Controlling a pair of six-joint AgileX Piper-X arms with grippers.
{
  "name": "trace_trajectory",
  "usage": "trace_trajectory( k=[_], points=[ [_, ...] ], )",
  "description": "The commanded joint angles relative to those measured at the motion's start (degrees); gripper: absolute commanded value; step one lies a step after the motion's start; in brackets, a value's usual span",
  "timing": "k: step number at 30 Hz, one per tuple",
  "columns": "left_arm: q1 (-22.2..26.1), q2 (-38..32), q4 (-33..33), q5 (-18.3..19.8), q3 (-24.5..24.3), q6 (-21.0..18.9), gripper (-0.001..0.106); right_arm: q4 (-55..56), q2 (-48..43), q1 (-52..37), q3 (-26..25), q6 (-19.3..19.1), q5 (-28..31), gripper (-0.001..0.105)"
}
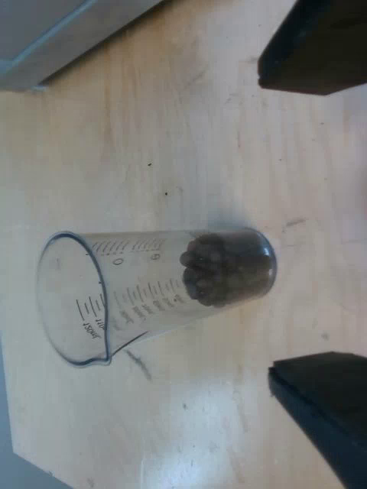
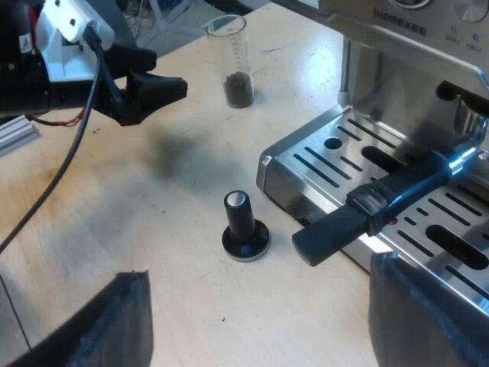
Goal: Pour the beans into the coffee machine
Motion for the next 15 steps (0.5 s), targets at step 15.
trace_trajectory(
  k=[15],
  points=[
    [-0.2,17.4,-18.5,0.2,-0.9,-6.7,0.08,-0.4,-0.5,0.0,-0.5,-0.4,-0.2,0.062]
  ],
)
